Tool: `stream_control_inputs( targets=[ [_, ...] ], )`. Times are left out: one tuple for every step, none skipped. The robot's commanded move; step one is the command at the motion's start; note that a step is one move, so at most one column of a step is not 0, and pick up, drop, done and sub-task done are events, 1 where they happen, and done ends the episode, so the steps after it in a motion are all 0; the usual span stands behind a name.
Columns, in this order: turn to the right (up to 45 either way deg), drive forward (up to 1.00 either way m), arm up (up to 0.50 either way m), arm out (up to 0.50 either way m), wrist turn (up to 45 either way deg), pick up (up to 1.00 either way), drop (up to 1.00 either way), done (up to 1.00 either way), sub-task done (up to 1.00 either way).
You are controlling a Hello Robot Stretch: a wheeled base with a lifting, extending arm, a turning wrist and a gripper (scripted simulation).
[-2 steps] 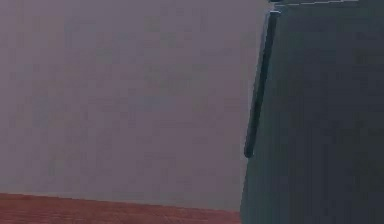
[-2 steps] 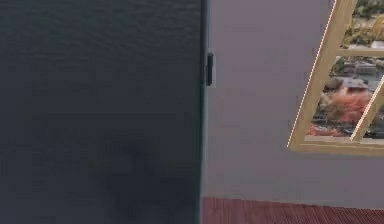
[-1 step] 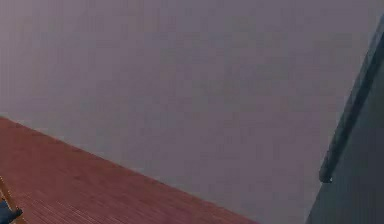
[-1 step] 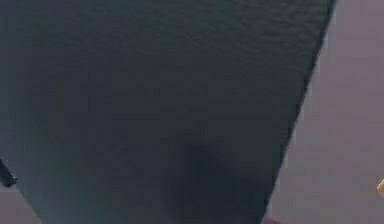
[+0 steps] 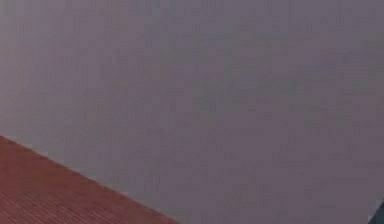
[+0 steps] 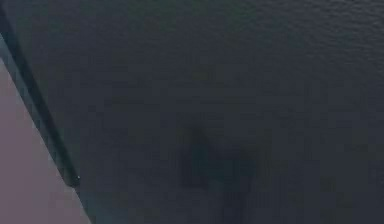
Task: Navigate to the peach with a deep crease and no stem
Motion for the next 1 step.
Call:
stream_control_inputs(
  targets=[
    [-30.0,0.0,0.0,0.0,0.0,0.0,0.0,0.0,0.0]
  ],
)
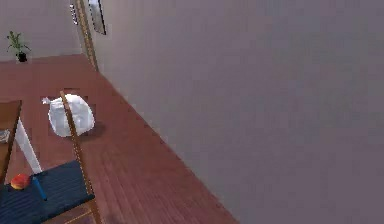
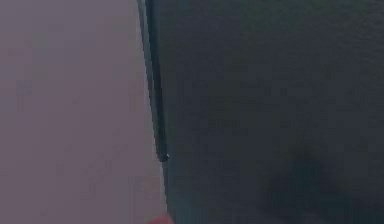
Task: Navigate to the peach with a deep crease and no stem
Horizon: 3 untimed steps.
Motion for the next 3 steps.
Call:
stream_control_inputs(
  targets=[
    [0.0,0.9,0.0,0.0,0.0,0.0,0.0,0.0,0.0],
    [-33.0,0.0,0.0,0.0,0.0,0.0,0.0,0.0,0.0],
    [0.0,0.75,0.0,0.0,0.0,0.0,0.0,0.0,0.0]
  ],
)
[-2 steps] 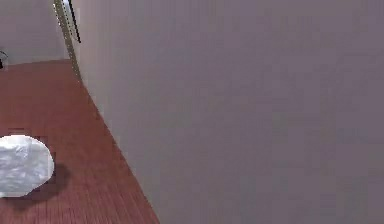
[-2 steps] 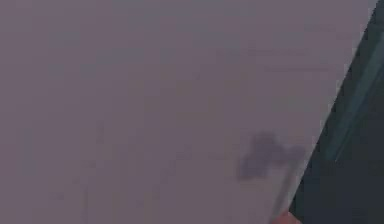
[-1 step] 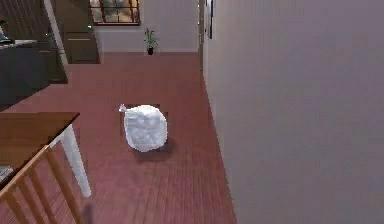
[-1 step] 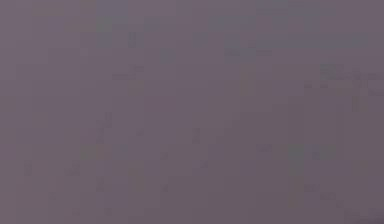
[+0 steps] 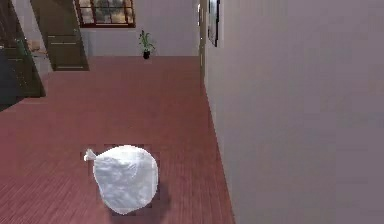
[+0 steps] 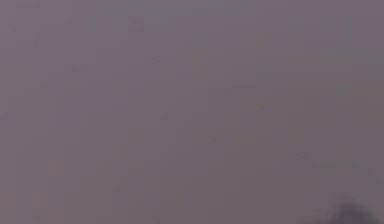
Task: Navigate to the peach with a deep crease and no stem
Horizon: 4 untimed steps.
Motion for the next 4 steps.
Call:
stream_control_inputs(
  targets=[
    [-45.0,0.0,0.0,0.0,0.0,0.0,0.0,0.0,0.0],
    [0.0,0.7,0.0,0.0,0.0,0.0,0.0,0.0,0.0],
    [-45.0,0.0,0.0,0.0,0.0,0.0,0.0,0.0,0.0],
    [-45.0,0.0,0.0,0.0,0.0,0.0,0.0,0.0,0.0]
  ],
)
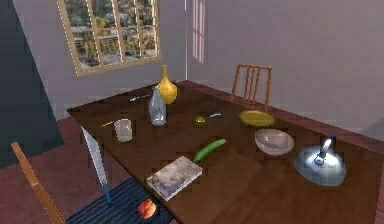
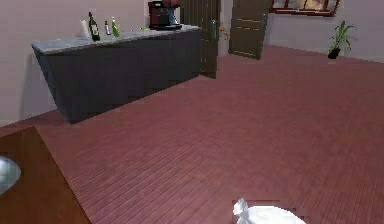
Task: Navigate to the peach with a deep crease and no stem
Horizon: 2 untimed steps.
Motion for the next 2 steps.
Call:
stream_control_inputs(
  targets=[
    [-15.0,0.0,0.0,0.0,0.0,0.0,0.0,0.0,0.0],
    [0.0,0.0,0.0,0.0,0.0,0.0,0.0,1.0,0.0]
  ],
)
